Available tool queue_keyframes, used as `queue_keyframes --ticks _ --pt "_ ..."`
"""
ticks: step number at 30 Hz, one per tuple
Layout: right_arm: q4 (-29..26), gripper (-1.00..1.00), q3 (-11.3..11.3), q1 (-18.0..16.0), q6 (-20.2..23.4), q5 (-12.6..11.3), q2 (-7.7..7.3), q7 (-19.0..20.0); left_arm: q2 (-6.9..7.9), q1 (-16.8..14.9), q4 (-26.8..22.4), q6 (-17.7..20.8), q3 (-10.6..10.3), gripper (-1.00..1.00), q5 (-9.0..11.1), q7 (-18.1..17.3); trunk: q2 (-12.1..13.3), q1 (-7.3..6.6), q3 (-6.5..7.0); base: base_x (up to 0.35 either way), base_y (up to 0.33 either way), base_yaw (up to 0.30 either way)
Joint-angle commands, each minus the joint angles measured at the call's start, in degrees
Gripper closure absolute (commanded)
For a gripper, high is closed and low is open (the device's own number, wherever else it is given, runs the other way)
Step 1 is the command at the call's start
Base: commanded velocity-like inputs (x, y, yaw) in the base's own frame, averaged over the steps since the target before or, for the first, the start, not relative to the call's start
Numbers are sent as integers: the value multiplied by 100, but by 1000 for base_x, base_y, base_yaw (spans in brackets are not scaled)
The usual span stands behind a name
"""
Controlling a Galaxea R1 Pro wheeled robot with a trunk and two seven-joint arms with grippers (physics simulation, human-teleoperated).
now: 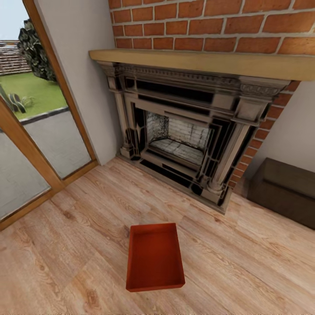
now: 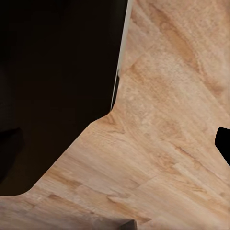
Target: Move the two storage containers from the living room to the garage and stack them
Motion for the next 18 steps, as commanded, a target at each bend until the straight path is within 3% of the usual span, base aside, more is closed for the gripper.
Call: queue_keyframes --ticks 1,18 --pt "13 -100 45 -4 -24 -34 4 -3 -1 -3 4 -19 26 -100 7 5 -4 0 -14 0 0 0" --pt "12 -100 45 -3 -30 -34 -7 -3 -1 -3 4 -19 26 -100 7 5 -4 0 -173 0 0 0"
